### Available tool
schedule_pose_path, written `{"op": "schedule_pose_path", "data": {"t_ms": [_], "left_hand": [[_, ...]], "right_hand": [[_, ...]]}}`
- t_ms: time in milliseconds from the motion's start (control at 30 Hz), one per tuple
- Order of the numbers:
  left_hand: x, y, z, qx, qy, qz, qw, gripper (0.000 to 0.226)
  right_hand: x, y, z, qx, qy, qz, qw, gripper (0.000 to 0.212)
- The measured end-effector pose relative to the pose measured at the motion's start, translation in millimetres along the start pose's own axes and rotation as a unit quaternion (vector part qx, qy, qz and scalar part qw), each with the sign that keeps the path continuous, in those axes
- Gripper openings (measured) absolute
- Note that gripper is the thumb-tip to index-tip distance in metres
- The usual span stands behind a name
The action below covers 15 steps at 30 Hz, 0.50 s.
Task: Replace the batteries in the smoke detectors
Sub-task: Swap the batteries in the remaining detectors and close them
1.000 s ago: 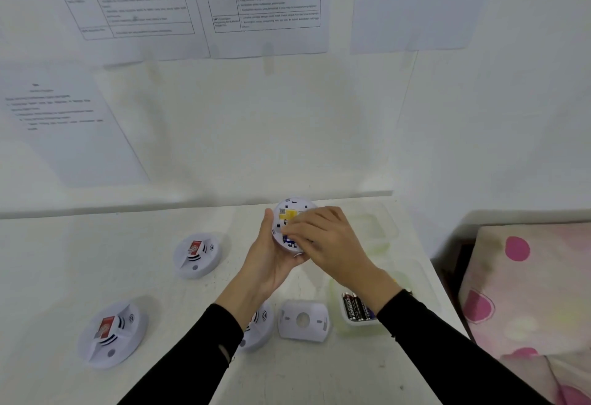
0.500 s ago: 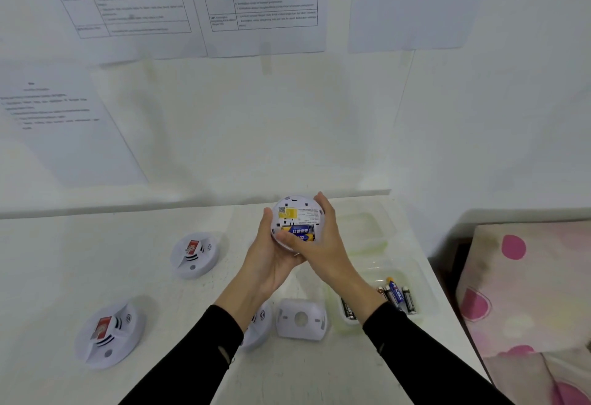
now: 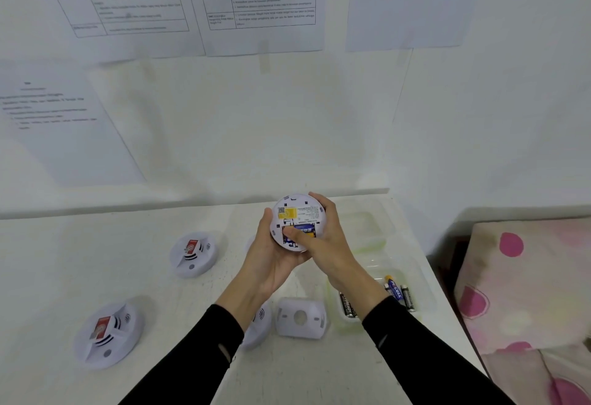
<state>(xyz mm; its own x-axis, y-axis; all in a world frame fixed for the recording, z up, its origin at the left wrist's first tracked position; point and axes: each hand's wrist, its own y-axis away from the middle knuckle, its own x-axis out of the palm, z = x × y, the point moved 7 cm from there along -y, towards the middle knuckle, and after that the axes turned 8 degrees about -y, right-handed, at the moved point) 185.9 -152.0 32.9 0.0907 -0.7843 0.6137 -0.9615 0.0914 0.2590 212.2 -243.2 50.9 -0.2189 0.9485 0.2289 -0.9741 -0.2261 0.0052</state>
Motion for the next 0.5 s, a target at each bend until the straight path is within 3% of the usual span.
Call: {"op": "schedule_pose_path", "data": {"t_ms": [167,367,500], "left_hand": [[-1.6,-0.1,0.8,0.001,-0.022,0.009,1.0,0.059],[-0.8,0.5,-3.3,0.007,-0.02,0.017,1.0,0.058],[-13.1,0.8,-21.4,0.032,-0.018,0.011,0.999,0.055]], "right_hand": [[-8.0,1.3,3.1,-0.001,-0.036,-0.025,0.999,0.071],[-6.0,5.4,7.4,-0.01,-0.014,0.014,1.0,0.064],[-20.3,14.6,2.2,-0.013,0.035,-0.005,0.999,0.039]]}}
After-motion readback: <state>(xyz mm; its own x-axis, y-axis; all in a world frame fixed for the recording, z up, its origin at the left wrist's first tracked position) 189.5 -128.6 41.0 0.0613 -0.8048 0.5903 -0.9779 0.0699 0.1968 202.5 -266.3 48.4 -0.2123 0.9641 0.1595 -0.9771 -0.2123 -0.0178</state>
